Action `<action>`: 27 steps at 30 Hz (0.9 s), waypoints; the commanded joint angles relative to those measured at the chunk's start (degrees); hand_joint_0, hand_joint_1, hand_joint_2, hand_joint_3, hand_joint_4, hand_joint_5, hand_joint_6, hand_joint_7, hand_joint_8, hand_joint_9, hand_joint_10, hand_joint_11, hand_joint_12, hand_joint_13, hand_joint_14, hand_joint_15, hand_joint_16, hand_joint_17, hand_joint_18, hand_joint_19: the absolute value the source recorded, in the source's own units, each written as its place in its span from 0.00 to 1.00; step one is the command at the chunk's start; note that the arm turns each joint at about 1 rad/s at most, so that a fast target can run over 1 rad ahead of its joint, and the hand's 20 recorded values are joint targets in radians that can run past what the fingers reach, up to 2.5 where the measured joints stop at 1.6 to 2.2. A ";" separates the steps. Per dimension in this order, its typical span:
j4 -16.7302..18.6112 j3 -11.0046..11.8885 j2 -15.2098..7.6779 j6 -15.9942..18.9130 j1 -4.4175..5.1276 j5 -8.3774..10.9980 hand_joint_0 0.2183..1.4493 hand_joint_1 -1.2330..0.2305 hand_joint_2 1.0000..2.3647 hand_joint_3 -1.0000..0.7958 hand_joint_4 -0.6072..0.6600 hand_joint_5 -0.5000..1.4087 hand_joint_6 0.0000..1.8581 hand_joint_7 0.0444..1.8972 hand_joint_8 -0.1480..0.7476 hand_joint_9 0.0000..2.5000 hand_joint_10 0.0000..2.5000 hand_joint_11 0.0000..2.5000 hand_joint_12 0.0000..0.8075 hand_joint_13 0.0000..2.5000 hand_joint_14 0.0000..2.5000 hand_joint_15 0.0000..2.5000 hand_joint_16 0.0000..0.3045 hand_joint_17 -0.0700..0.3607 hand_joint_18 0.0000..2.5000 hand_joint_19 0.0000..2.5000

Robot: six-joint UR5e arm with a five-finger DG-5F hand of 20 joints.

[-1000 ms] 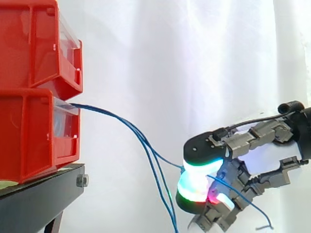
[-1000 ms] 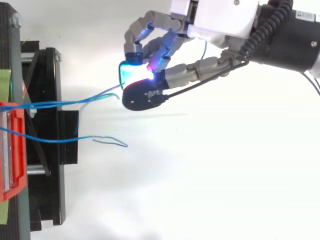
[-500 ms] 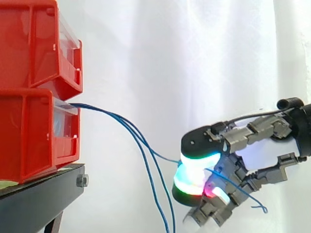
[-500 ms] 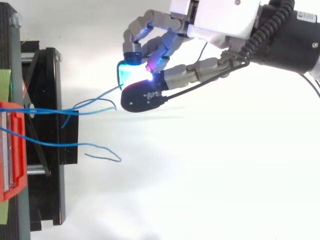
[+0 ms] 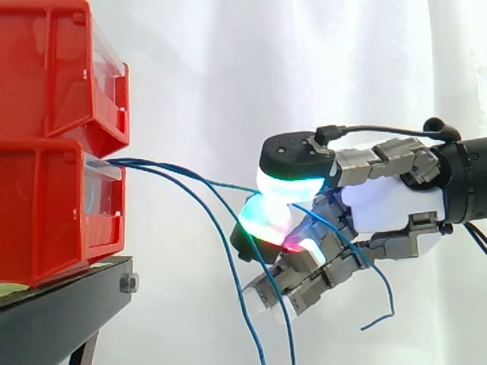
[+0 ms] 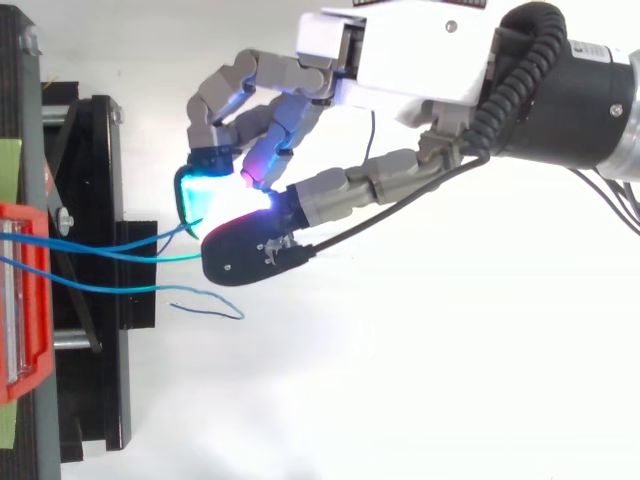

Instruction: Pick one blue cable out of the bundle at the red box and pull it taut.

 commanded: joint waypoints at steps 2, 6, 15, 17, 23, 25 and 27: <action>0.88 -0.01 0.00 0.09 0.10 -0.33 0.33 0.27 0.01 0.56 0.51 0.20 0.50 0.57 0.64 0.41 0.00 0.41 0.62 0.24 0.00 0.09 0.20 0.49 0.21 0.10; 1.58 -0.01 0.00 0.00 0.10 -0.33 0.34 0.27 0.01 0.55 0.51 0.20 0.50 0.57 0.65 0.41 0.00 0.42 0.61 0.24 0.00 0.09 0.20 0.49 0.21 0.09; 1.85 -0.09 0.00 -0.27 0.27 -0.33 0.34 0.27 0.01 0.56 0.51 0.20 0.50 0.58 0.65 0.42 0.00 0.41 0.61 0.24 0.00 0.10 0.20 0.49 0.21 0.10; 1.85 -0.09 0.00 -0.27 0.19 -0.33 0.34 0.27 0.01 0.56 0.51 0.20 0.50 0.57 0.65 0.42 0.00 0.42 0.61 0.24 0.00 0.09 0.20 0.49 0.21 0.09; 2.02 -0.09 0.09 0.52 0.27 -3.15 0.34 0.27 0.01 0.56 0.51 0.20 0.50 0.57 0.65 0.42 0.00 0.42 0.61 0.24 0.00 0.10 0.21 0.49 0.21 0.09; 2.55 -0.09 0.00 0.88 0.19 -4.82 0.34 0.27 0.01 0.56 0.51 0.20 0.50 0.57 0.65 0.42 0.00 0.42 0.61 0.24 0.00 0.10 0.21 0.49 0.21 0.10; 3.34 -0.09 0.00 1.40 0.10 -5.34 0.34 0.27 0.01 0.56 0.51 0.20 0.50 0.57 0.65 0.42 0.00 0.42 0.61 0.24 0.00 0.10 0.21 0.49 0.21 0.10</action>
